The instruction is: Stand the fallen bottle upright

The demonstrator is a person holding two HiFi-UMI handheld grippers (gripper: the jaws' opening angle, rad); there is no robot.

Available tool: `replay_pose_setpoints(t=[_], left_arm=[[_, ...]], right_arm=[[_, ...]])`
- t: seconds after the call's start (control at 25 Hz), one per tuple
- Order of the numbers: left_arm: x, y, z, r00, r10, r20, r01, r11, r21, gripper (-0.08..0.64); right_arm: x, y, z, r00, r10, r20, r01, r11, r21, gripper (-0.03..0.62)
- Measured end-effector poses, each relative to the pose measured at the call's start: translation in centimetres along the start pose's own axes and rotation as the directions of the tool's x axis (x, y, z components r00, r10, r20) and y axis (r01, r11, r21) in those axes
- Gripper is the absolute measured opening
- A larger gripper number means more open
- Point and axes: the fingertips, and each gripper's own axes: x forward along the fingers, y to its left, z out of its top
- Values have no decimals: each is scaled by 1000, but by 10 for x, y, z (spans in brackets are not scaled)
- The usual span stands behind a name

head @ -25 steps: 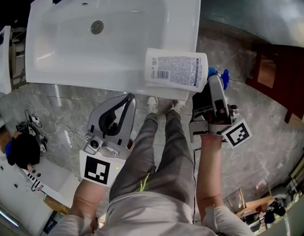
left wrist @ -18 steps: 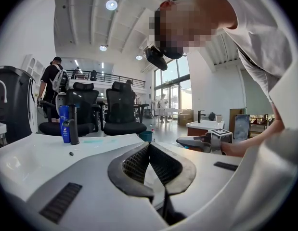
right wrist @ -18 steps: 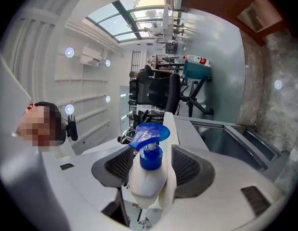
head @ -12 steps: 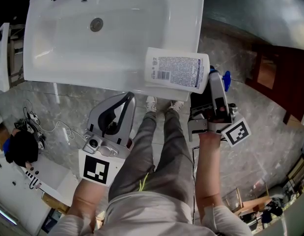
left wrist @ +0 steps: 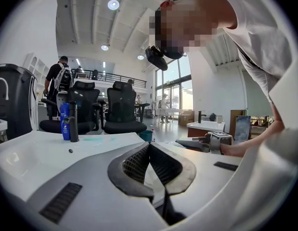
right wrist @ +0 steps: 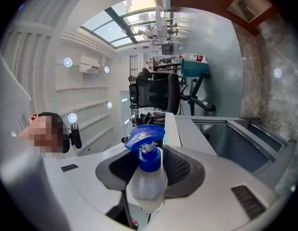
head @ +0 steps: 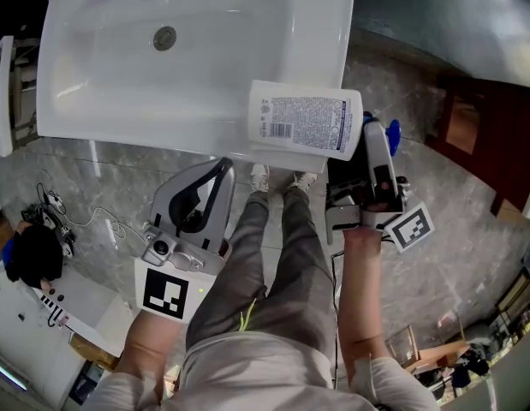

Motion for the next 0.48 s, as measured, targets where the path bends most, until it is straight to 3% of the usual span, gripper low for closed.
replay_pose_setpoints(t=[0.48], left_arm=[[-5, 1, 2, 1000, 6, 11, -6, 1000, -2, 15]], right_arm=[[-3, 2, 0, 999, -14, 45, 13, 1000, 18, 156]])
